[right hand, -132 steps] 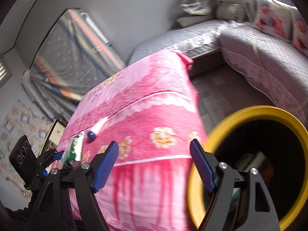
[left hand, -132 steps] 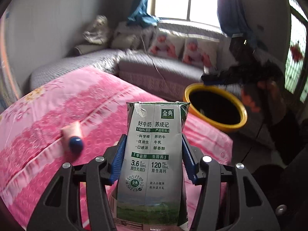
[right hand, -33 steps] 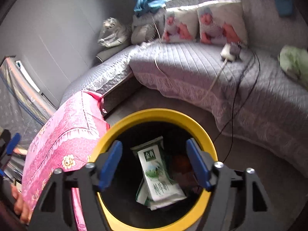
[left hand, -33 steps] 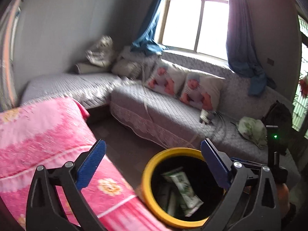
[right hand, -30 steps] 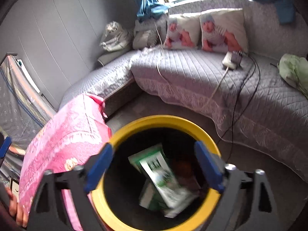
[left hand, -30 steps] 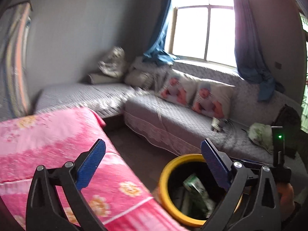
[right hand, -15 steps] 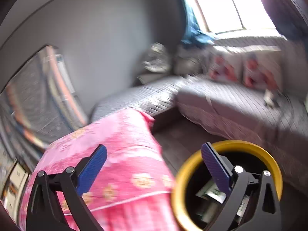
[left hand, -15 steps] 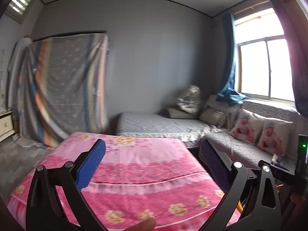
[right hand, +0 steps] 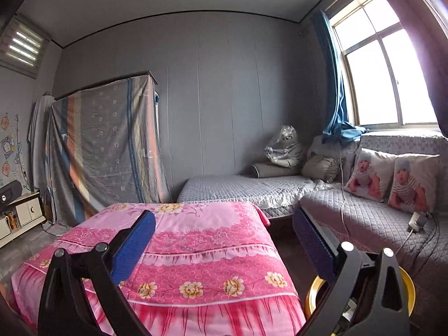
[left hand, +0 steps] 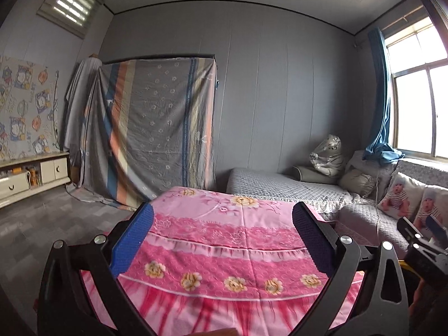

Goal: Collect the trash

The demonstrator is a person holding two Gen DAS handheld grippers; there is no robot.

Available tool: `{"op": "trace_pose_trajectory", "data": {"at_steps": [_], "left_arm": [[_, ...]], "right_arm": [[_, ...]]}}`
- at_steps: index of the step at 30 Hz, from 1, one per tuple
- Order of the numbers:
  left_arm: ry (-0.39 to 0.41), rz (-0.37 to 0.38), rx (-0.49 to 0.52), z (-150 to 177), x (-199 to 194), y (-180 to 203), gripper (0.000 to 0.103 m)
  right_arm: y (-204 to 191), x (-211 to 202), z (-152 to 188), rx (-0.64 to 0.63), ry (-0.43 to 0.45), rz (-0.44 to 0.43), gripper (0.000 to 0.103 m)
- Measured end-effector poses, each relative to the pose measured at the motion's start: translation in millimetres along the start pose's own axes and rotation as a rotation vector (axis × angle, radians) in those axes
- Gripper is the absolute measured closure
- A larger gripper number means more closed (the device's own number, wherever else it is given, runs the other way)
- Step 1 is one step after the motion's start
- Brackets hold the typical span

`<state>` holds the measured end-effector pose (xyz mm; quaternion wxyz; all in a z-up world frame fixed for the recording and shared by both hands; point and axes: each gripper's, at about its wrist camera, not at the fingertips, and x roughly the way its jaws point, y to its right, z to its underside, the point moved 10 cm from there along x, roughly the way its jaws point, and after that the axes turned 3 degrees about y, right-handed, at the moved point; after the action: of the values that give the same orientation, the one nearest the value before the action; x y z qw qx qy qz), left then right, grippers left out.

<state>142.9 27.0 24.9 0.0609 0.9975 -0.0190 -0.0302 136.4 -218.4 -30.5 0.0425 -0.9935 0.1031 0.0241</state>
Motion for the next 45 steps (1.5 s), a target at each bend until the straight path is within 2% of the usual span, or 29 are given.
{"op": "trace_pose_trajectory", "data": {"at_steps": [4,11,19,45], "left_arm": [[0.009,-0.02,-0.029,11.0,-10.5,0.0,0.008],[-0.029,-0.015,-0.031,28.8,-7.7,8.2,0.008],[-0.033,-0.043,-0.036,30.6,-9.2,2.1,0.008],[-0.023,-0.033,-0.033,31.1,-13.1,2.1,0.008]], "right_arm": [[4.2,3.8,16.7,0.02,-0.063,-0.002,0.008],[3.4,1.1,32.2,0.008,-0.073,0.021,0.008],[-11.7,3.7,40.8,-0.003,-0.089,-0.016,0.008],[-11.9,11.3,53.7,-0.002,-0.126,-0.007,0.008]]}}
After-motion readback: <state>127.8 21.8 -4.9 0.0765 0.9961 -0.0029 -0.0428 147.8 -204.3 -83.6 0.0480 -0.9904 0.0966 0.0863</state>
